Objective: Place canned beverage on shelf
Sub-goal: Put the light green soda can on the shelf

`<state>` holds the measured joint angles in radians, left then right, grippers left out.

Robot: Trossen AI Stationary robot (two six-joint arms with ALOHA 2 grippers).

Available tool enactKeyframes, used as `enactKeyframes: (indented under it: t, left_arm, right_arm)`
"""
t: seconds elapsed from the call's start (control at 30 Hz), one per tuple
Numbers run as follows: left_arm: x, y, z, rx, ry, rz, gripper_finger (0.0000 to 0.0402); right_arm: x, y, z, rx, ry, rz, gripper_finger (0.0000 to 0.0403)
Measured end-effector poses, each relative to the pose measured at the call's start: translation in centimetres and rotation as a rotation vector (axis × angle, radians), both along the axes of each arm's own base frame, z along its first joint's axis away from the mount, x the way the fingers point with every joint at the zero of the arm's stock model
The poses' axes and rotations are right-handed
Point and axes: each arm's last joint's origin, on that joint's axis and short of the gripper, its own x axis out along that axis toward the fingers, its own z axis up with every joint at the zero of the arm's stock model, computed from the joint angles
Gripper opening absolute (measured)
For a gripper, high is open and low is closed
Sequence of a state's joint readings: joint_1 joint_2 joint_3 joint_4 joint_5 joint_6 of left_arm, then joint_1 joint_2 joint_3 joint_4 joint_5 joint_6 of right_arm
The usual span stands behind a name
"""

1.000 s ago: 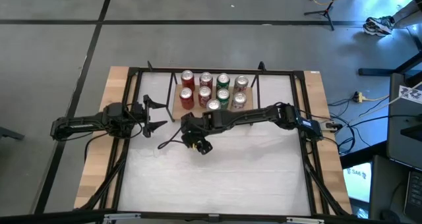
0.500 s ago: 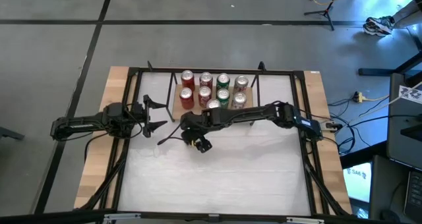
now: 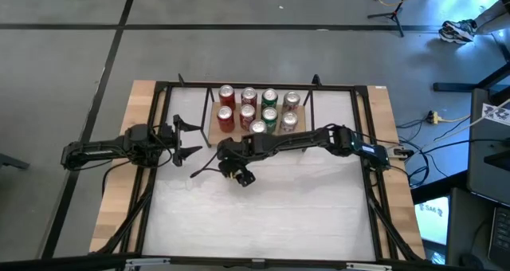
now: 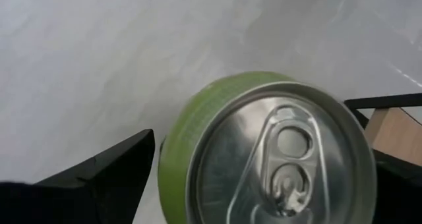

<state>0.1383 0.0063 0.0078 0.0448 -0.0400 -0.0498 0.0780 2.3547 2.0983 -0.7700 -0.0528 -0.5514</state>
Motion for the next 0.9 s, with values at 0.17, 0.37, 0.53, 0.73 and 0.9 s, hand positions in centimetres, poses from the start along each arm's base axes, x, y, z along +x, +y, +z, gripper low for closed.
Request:
enactKeyframes:
  t: [0.17,0.37,0.53,0.73,0.9]
  left_arm:
    - [0.0,0.0,0.0,0.000,0.000,0.000,0.0350]
    - [0.0,0.0,0.0,0.000,0.000,0.000,0.0350]
    - [0.0,0.0,0.0,0.000,0.000,0.000,0.0350]
    - [0.0,0.0,0.0,0.000,0.000,0.000,0.0350]
    - [0.0,0.0,0.0,0.000,0.000,0.000,0.0350]
  right_arm:
    - [0.1,0.0,0.1,0.002,-0.012,0.000,0.0388]
    - [0.1,0.0,0.1,0.007,-0.012,-0.004,0.0388]
    - [0.1,0.0,0.4,0.011,-0.016,-0.013,0.0388]
    - [0.2,0.0,1.7,0.009,-0.030,-0.024,0.0388]
    - [0.0,0.0,1.7,0.006,-0.003,-0.024,0.0388]
